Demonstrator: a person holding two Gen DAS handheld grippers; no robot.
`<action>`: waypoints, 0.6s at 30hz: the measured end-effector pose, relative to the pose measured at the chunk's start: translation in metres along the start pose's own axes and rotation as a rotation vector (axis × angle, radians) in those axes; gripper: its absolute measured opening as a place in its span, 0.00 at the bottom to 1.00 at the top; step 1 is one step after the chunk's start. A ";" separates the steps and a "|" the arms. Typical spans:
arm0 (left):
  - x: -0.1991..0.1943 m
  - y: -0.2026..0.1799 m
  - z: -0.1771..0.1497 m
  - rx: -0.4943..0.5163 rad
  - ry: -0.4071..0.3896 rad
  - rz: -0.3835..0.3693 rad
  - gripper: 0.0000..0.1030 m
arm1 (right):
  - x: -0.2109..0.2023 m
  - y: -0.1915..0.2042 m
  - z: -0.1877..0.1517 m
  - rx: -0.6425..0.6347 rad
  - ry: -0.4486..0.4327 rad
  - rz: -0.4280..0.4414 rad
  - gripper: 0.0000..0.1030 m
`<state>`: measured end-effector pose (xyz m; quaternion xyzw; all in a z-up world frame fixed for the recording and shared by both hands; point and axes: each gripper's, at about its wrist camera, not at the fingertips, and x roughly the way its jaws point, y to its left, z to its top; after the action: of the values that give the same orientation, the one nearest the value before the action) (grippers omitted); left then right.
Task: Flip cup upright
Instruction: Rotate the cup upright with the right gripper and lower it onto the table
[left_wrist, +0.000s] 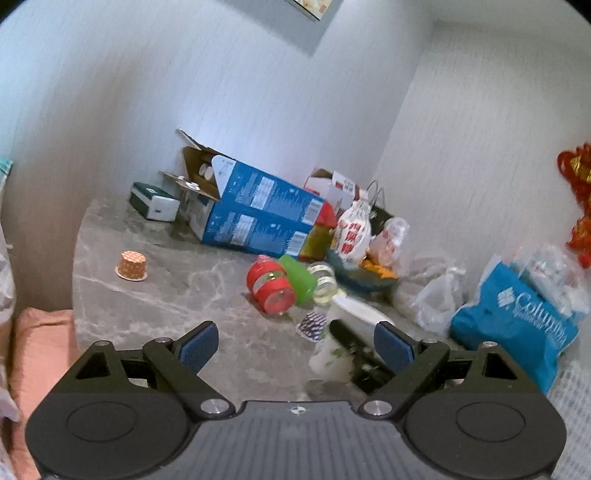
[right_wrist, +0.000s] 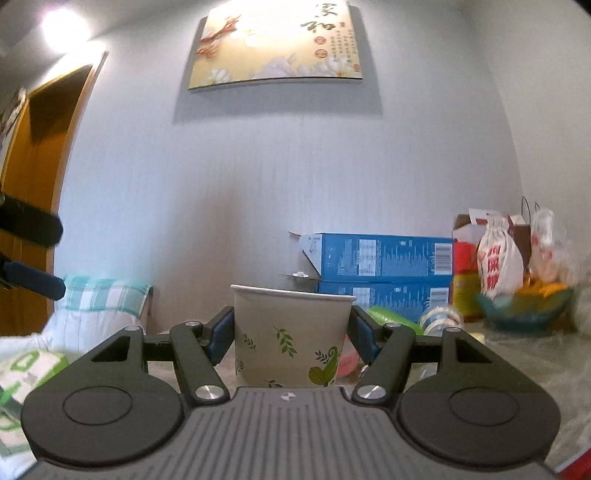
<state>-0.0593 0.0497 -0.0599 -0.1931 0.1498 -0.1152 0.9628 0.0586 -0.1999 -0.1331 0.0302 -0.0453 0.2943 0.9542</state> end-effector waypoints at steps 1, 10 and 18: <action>0.001 0.001 -0.001 -0.013 0.000 -0.012 0.91 | 0.002 -0.001 -0.004 0.015 -0.004 -0.001 0.64; 0.011 0.009 -0.008 -0.038 0.038 -0.002 0.91 | 0.001 0.017 -0.016 -0.094 0.027 -0.026 0.64; 0.014 0.013 -0.011 -0.051 0.054 0.009 0.91 | 0.003 0.020 -0.023 -0.099 0.039 -0.031 0.66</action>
<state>-0.0483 0.0538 -0.0781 -0.2137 0.1794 -0.1124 0.9537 0.0511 -0.1796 -0.1554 -0.0222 -0.0409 0.2775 0.9596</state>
